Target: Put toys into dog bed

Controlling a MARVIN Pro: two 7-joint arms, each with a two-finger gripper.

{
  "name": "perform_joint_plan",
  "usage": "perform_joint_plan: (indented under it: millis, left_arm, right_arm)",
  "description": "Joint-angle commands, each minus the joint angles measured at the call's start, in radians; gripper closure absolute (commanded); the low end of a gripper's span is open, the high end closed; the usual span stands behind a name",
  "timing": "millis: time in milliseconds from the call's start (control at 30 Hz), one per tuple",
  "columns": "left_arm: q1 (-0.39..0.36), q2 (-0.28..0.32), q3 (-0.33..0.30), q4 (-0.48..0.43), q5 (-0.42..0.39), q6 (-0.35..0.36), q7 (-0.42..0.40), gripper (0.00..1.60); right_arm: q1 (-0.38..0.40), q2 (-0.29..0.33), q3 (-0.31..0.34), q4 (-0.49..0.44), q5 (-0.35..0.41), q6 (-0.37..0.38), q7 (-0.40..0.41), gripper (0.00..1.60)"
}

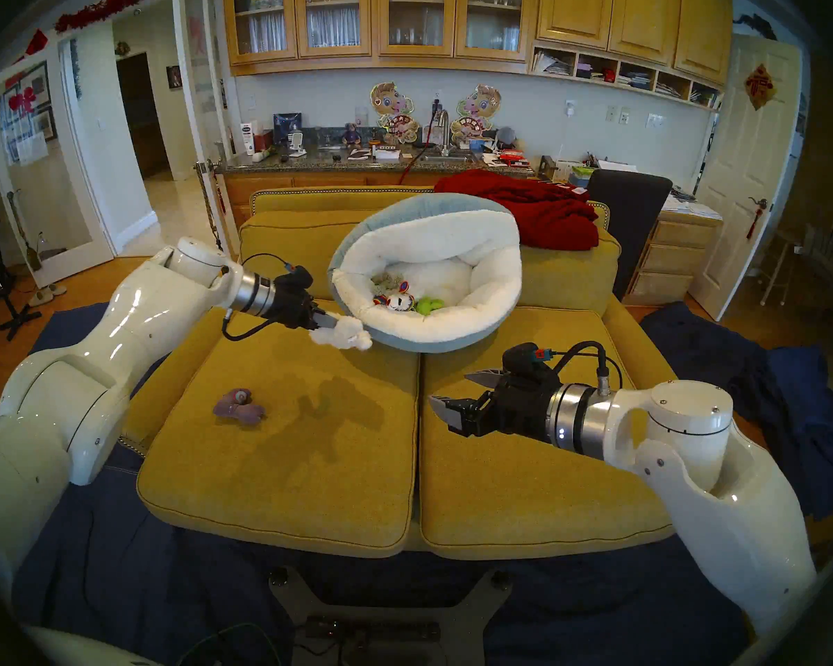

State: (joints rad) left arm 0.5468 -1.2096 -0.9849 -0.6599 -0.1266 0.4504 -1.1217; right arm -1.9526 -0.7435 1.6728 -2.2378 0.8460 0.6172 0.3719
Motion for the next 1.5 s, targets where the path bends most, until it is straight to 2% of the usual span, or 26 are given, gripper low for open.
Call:
perform_joint_plan:
  millis: [0,167,300,367,700,900,1033,1467]
  left_arm:
    - [-0.092,-0.095,0.003,-0.03,0.005,0.036,0.041,1.6]
    - [-0.114,-0.142,0.01,-0.027,0.009,0.067,0.081,1.6]
    - [-0.138,-0.206,0.014,-0.015,0.011,0.105,0.136,1.6]
    - [-0.141,-0.215,0.017,-0.015,0.01,0.112,0.148,1.6]
    - [-0.175,-0.333,0.026,0.061,0.016,0.17,0.336,1.6]
    - [-0.183,-0.404,0.012,0.136,0.023,0.155,0.46,1.6]
    - [-0.192,-0.434,0.0,0.17,0.017,0.152,0.512,1.6]
    - [-0.239,-0.511,-0.054,0.229,-0.017,0.134,0.603,1.6]
  right_arm:
    - [0.015,0.002,0.016,-0.021,-0.001,-0.009,0.0,0.0]
    - [0.015,0.002,0.016,-0.021,-0.001,-0.009,0.0,0.0]
    - [0.015,0.002,0.015,-0.021,-0.001,-0.008,0.0,0.0]
    - [0.015,0.002,0.015,-0.021,-0.001,-0.008,0.0,0.0]
    - [0.015,0.002,0.015,-0.02,-0.001,-0.008,0.0,0.0]
    - [0.015,0.002,0.013,-0.018,0.0,-0.008,0.0,0.0]
    - [0.015,0.002,0.012,-0.017,0.0,-0.007,0.0,0.0]
    - [0.015,0.001,0.011,-0.015,0.0,-0.007,0.001,0.0]
